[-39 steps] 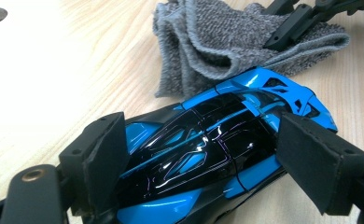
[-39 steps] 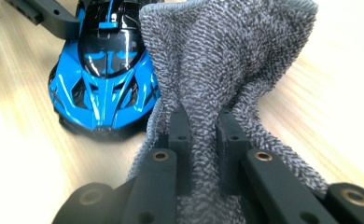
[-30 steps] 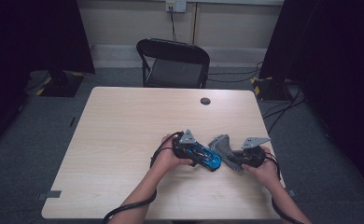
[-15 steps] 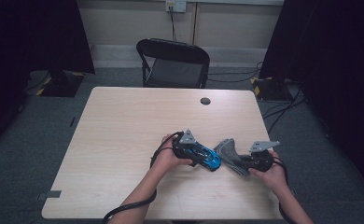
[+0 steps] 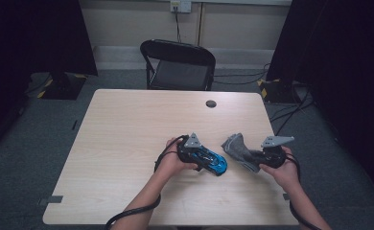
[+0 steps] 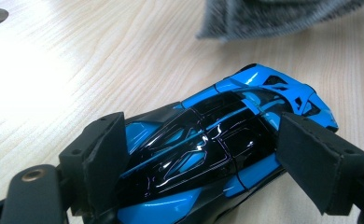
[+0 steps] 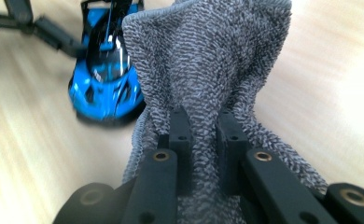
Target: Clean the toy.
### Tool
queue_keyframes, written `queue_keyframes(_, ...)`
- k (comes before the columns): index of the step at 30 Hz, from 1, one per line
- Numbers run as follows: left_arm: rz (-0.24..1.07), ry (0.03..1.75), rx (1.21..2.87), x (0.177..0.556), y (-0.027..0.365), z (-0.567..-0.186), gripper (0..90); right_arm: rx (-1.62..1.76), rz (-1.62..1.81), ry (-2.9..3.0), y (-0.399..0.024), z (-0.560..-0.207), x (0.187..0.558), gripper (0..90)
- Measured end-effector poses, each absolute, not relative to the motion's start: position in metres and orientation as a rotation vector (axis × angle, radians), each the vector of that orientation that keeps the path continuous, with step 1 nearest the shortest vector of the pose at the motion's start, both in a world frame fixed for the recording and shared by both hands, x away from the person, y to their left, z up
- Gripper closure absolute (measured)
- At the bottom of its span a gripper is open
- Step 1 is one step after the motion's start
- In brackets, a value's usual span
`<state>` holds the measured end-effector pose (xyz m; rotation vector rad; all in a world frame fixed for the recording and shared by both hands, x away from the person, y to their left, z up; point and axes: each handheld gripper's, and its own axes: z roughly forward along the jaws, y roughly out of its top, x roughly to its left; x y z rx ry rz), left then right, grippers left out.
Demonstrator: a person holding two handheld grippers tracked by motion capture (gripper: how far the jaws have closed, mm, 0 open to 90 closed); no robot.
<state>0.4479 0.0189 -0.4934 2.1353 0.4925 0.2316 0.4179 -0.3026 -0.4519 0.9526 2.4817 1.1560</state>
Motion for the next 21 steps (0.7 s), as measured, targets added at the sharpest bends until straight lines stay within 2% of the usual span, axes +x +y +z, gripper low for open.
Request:
queue_keyframes(12,0.229,0.494,2.134,0.448,0.019,-0.493,16.5,0.959,1.156,2.476,-0.26,-0.457,0.465,80.1)
queue_keyframes(21,0.23,0.49,2.133,0.448,0.019,-0.494,16.5,0.954,1.139,2.476,-0.23,-0.46,0.485,79.9)
